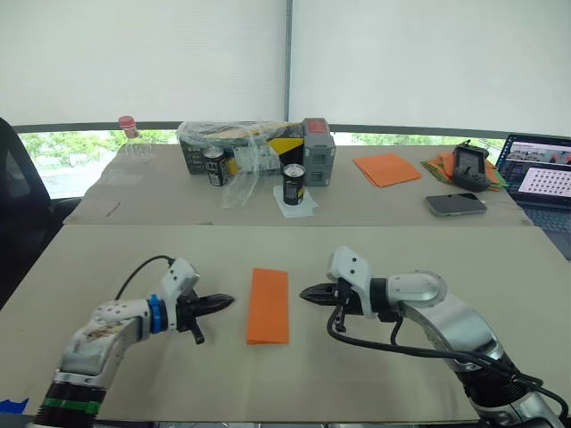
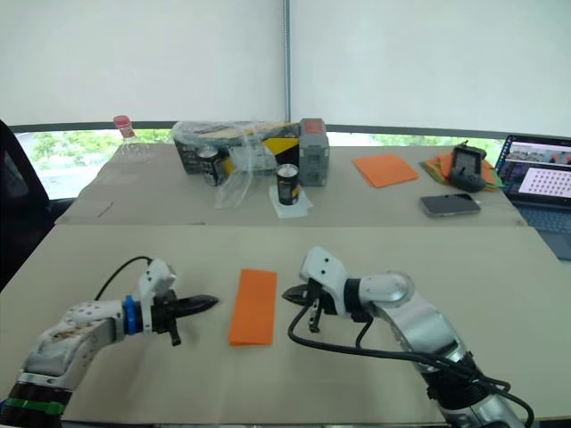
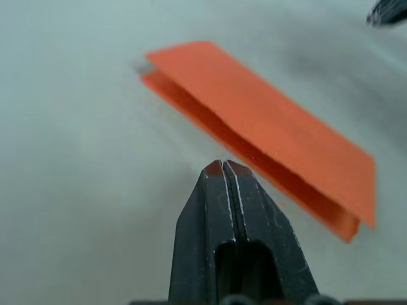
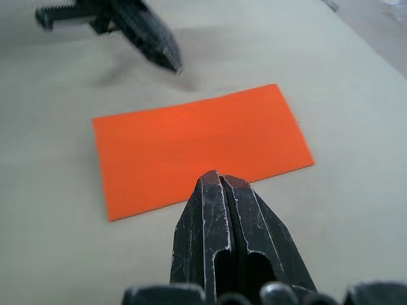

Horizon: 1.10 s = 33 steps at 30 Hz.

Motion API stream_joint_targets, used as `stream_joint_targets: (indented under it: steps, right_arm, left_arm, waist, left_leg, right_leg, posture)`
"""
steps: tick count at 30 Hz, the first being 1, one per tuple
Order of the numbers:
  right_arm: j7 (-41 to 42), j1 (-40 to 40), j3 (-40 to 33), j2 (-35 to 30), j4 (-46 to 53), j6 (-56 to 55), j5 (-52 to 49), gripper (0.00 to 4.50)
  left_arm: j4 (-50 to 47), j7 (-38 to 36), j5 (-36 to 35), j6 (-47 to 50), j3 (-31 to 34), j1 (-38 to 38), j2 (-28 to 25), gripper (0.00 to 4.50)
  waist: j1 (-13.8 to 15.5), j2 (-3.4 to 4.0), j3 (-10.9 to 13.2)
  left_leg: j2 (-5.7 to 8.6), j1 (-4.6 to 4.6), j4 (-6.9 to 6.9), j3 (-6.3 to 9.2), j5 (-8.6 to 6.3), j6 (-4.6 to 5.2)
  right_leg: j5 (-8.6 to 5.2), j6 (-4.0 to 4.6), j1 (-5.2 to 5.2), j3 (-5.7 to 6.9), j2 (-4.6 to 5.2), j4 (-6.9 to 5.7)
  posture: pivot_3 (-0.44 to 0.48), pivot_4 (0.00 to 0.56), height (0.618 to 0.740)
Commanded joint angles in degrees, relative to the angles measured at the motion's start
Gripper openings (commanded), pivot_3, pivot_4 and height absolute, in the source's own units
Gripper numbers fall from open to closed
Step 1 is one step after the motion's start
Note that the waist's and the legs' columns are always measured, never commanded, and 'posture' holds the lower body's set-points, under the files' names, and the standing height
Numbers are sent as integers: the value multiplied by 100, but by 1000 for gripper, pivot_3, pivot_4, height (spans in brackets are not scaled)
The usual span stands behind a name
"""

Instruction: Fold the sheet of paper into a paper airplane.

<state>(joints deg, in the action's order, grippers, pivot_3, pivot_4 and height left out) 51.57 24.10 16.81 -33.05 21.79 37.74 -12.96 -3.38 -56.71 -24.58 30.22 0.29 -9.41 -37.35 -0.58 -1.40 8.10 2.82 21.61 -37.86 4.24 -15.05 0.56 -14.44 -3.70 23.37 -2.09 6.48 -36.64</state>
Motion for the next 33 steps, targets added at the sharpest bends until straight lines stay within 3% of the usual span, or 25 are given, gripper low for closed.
stream_joint_targets:
  steps: [1, 6, 18, 27, 33]
  right_arm:
    - [-107, 45, -42, -44, 51, 57, 29, 21]
    - [-201, -37, -71, -102, 41, 121, 39, 21]
    - [-604, -283, -135, -216, 174, 444, 127, 21]
    - [-854, -49, -376, -206, 733, 882, -73, 21]
    - [-1167, -327, -163, -363, 725, 1391, 155, 21]
  left_arm:
    - [33, -44, 67, -249, -126, -172, 136, 0]
    - [167, -116, -2, -298, -197, -327, 368, 0]
    - [235, -282, 85, -245, -728, -677, 814, 0]
    - [791, -280, 706, -532, -1431, -970, 1114, 0]
    - [999, -203, 795, -372, -1499, -1455, 1411, 0]
  waist:
    - [-6, -1, 1]
    - [-12, -3, -1]
    - [-15, -4, -1]
    - [-12, -3, -1]
    - [99, -4, -1]
  left_leg:
    - [0, 9, -1, 0, 0, 0]
    - [5, 65, -9, -1, 10, -14]
    - [12, 66, -14, -1, 11, -14]
    - [15, 62, -19, -1, 11, -13]
    - [24, 67, -47, 6, 9, -8]
  right_leg:
    - [0, 0, 8, -1, 1, 0]
    - [3, 3, 81, -6, 1, -35]
    - [3, 3, 77, -5, 0, -36]
    - [3, 3, 70, -5, 0, -38]
    - [3, 2, 60, 1, 3, -39]
  posture:
    - [0, 150, 739]
    - [0, 150, 739]
    - [0, 150, 739]
    - [0, 150, 739]
    - [0, 150, 739]
